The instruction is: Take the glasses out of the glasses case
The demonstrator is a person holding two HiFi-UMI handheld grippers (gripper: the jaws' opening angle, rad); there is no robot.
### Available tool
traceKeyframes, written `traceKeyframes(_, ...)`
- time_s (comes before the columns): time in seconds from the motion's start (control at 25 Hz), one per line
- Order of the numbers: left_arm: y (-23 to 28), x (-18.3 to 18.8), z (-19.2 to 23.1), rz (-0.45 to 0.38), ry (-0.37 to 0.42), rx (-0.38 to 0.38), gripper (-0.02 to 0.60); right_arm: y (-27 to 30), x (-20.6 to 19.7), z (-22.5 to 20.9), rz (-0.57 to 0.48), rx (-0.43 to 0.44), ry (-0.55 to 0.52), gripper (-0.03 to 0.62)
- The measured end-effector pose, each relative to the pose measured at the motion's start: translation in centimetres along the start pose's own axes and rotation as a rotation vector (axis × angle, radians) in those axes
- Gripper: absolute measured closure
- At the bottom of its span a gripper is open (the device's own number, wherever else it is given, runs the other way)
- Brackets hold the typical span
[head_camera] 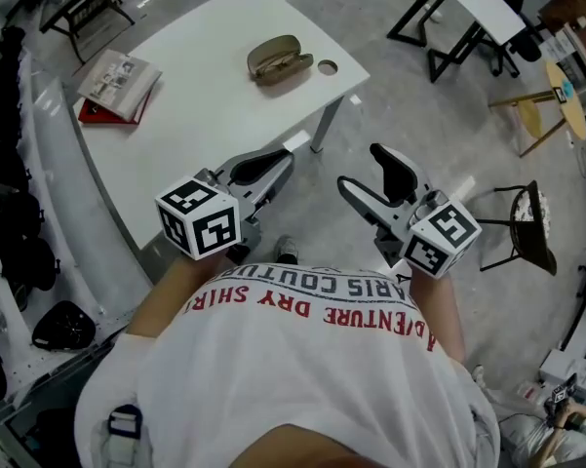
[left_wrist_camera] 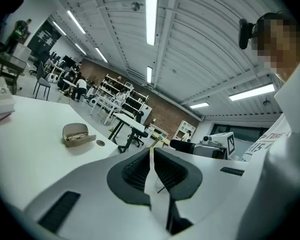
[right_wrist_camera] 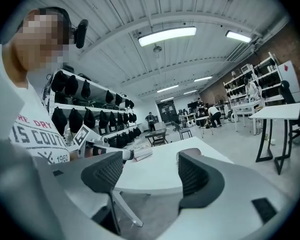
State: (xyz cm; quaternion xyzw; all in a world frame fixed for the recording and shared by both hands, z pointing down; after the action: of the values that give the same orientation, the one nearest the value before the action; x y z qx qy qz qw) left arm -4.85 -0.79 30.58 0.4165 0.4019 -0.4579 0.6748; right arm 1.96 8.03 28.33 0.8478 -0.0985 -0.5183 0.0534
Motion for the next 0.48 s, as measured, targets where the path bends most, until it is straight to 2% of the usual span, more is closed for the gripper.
traceKeyframes(0.24,2.7,1.2,4.0,0.013,-0.01,0.007,0.534,2.8,2.2,-3.2,0.008,-0.007,-0.017,0.266)
traceKeyframes(0.48,4.3,2.3,5.9,0.021,0.013,0.007,0.534,3.9,3.3,-5.2,0.0,-0.006,0.008,0.267)
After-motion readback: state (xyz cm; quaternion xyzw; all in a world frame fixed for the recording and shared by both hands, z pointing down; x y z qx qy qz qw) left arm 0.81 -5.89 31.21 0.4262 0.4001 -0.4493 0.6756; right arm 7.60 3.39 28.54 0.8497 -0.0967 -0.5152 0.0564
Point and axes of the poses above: the fingertips, and each gripper's own axes: y forward along the fingers, z to its left, x out of its top, the point moved 1 cm from there along -y, backward along the fingers, and after that the axes turned 12 degrees about y, right-handed, at the moved point
